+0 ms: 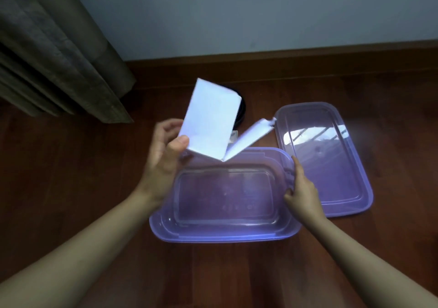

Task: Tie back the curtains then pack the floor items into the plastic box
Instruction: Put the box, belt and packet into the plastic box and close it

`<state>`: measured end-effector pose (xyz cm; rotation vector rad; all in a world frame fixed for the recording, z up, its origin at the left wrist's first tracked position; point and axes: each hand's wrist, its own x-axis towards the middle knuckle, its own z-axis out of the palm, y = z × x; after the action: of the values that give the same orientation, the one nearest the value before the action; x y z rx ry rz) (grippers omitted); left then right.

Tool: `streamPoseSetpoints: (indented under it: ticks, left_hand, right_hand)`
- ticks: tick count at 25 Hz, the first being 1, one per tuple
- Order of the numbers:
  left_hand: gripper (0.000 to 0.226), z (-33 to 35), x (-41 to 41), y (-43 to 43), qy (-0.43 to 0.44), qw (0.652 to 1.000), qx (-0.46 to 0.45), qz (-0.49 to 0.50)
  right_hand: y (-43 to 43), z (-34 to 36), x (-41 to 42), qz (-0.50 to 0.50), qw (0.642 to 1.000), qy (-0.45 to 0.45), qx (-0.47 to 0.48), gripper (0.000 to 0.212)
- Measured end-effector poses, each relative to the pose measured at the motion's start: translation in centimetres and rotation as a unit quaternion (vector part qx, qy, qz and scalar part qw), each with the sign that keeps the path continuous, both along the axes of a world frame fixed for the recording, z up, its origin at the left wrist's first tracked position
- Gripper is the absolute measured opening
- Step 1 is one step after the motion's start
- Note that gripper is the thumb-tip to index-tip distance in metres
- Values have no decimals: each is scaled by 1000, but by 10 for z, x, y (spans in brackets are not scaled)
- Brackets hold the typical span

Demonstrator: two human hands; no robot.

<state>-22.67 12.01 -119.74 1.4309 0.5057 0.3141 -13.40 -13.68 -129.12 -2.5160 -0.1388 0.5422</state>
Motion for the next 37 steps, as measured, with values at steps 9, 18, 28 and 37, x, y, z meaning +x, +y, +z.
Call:
streamPoseSetpoints:
  ticks: [9,18,28,37]
  left_hand:
    - [53,-66,-12,-5,436,816,-371,-76]
    - [55,-64,-12,-21,277,916,283,55]
    - [90,-111,-10,-27,57,517,767,-375]
    - [111,-131,-44,5,29,564,763,-314]
  right_hand:
    - [1,6,-1,-2,1000,4,13,88]
    - [-1,5,0,0,1000,2,3,88]
    - [-1,2,0,3,1000,-2,7,88]
    - [-1,4,0,2,1000,-5,0,87]
